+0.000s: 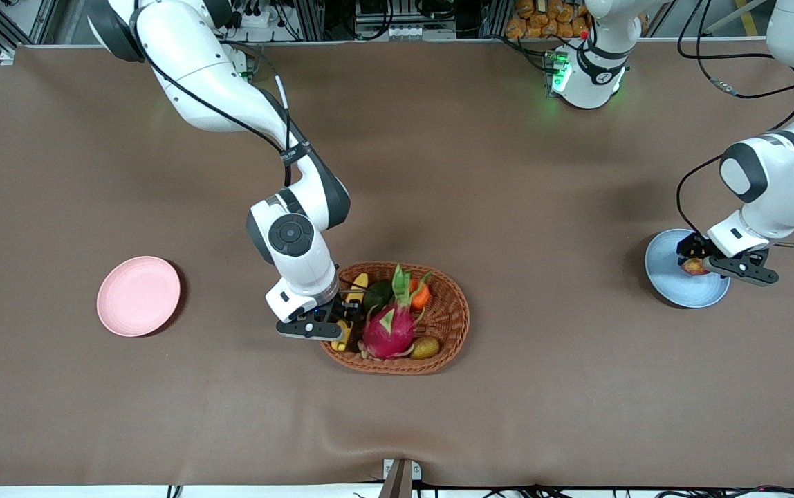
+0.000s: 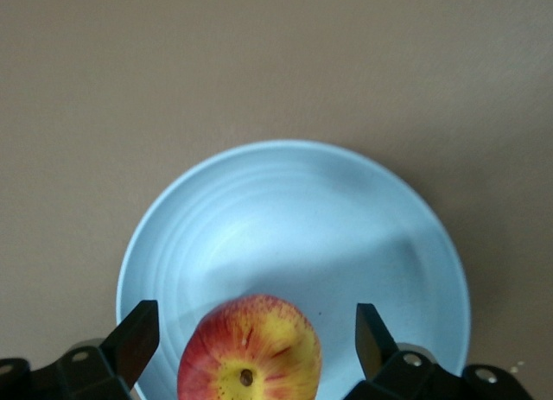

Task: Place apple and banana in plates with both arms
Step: 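Lower the apple onto the blue plate while the right gripper grasps the banana, then lift the banana with the right gripper while the left gripper withdraws, then carry the banana to the pink plate and release it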

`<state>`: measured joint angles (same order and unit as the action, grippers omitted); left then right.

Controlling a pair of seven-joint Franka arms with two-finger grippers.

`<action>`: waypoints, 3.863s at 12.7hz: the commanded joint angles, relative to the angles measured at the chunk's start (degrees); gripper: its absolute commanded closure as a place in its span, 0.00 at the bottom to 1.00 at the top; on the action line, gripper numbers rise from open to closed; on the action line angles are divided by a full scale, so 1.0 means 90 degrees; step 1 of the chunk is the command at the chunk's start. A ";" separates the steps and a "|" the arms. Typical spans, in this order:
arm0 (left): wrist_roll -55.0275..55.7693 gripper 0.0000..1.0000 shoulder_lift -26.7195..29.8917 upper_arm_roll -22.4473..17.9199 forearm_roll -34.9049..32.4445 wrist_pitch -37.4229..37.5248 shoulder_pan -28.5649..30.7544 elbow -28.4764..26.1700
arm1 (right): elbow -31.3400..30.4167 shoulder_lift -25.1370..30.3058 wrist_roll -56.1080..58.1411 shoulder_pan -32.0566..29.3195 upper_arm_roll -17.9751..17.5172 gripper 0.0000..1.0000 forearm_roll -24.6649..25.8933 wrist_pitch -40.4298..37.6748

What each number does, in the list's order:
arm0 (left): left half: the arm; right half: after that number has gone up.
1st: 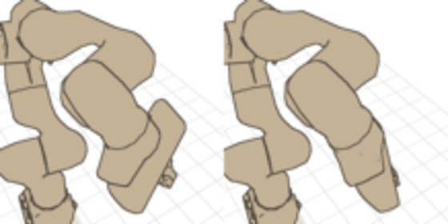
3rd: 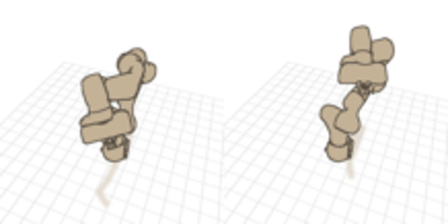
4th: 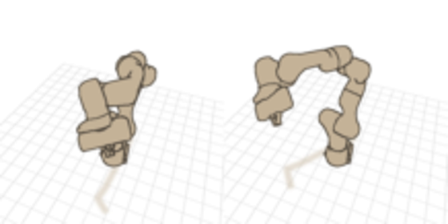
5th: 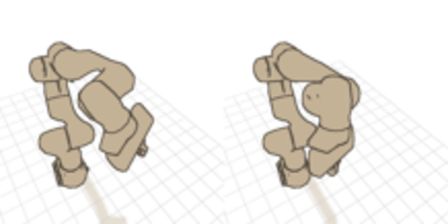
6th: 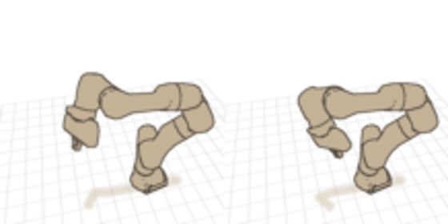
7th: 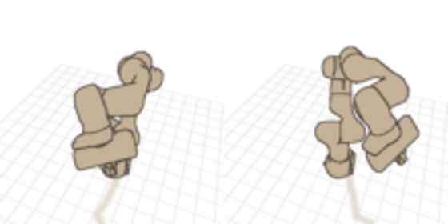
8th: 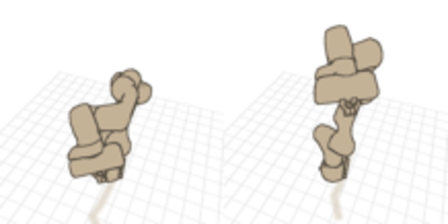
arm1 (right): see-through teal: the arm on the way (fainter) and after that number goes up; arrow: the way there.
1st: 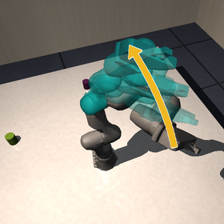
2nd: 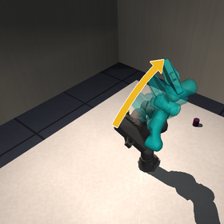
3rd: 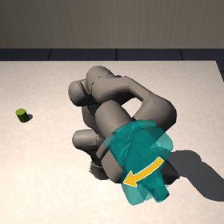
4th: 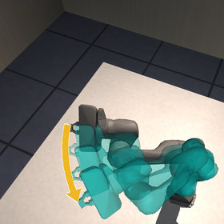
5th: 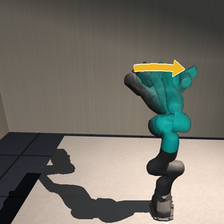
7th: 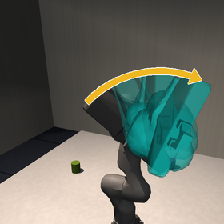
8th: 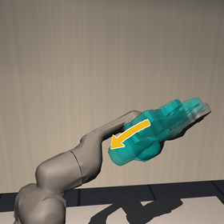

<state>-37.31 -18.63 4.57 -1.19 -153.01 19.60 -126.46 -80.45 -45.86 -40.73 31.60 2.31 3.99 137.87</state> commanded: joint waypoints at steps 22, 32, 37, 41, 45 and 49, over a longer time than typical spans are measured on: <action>0.3423 0.00 0.1326 0.0674 -0.0054 0.6980 -0.1358 0.4217 | 0.0129 -0.0363 -0.1568 0.0249 0.0036 0.97 0.0142 -0.0007; 0.4028 0.00 0.3281 -0.0410 0.0298 0.7491 -0.2061 0.2987 | 0.0237 0.0661 -0.1461 -0.0141 -0.0032 0.96 -0.0043 -0.1041; 0.3999 0.00 0.2209 -0.0604 0.0103 0.7265 -0.2509 0.4128 | 0.0179 0.1422 0.0233 -0.1086 -0.0013 0.95 -0.1447 -0.2171; 0.4048 0.00 0.2021 -0.0674 0.0103 0.7138 -0.2520 0.4266 | -0.0064 0.2018 0.1243 -0.1761 0.0017 0.93 -0.1440 -0.3277; 0.4602 0.00 0.2021 -0.0801 0.0220 0.7108 -0.2520 0.4246 | -0.1615 0.3073 0.2815 -0.2523 0.0017 0.93 -0.1440 -0.3025; 0.4712 0.00 0.2002 -0.0810 0.0259 0.7079 -0.2510 0.4226 | -0.2513 0.3152 0.3575 -0.3031 0.0036 0.95 -0.1410 -0.2442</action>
<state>4.64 -0.37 -1.89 0.75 -89.24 -2.18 -89.20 -96.43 -19.84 -12.72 6.63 3.53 -8.07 111.21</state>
